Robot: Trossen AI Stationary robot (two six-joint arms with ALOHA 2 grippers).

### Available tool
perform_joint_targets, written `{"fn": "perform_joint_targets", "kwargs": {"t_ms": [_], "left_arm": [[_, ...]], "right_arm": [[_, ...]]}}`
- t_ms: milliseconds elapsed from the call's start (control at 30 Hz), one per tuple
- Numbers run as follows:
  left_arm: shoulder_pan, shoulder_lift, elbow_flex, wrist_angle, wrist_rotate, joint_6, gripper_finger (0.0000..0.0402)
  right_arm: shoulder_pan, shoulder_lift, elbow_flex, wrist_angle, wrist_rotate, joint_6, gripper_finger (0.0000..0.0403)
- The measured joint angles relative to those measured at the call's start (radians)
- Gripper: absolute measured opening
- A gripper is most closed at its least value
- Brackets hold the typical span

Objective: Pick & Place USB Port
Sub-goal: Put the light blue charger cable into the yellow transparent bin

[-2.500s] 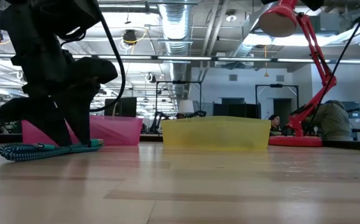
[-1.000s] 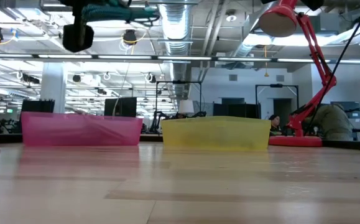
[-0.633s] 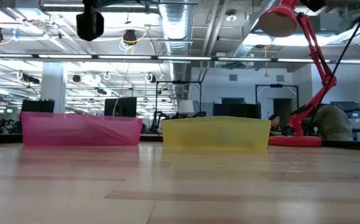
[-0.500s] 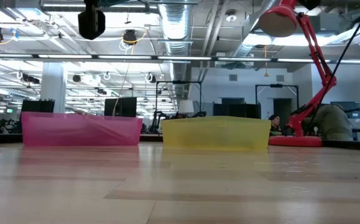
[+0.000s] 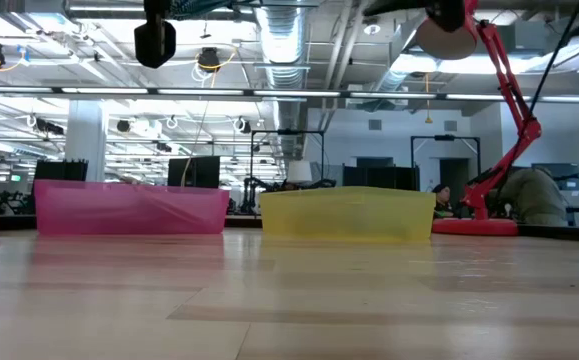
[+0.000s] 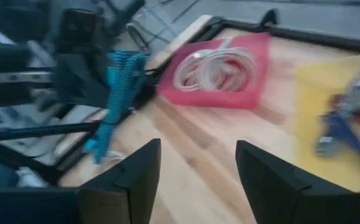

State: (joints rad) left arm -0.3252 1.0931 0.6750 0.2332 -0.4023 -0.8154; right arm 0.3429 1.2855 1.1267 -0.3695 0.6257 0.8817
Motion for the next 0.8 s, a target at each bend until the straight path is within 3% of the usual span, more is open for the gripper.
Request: {"fn": "perform_joint_targets", "kwargs": {"t_ms": [233, 433, 800], "left_arm": [[0.000, 0.000, 0.000, 0.000, 0.001, 0.000, 0.0006], [0.000, 0.000, 0.000, 0.000, 0.001, 0.000, 0.0006], [-0.001, 0.000, 0.000, 0.000, 0.000, 0.000, 0.0006]], "right_arm": [[-0.029, 0.106, 0.002, 0.296, -0.139, -0.074, 0.0199], [-0.069, 0.192, 0.001, 0.423, -0.236, -0.079, 0.0184], [-0.138, 0.289, 0.001, 0.634, -0.289, -0.080, 0.0171]]}}
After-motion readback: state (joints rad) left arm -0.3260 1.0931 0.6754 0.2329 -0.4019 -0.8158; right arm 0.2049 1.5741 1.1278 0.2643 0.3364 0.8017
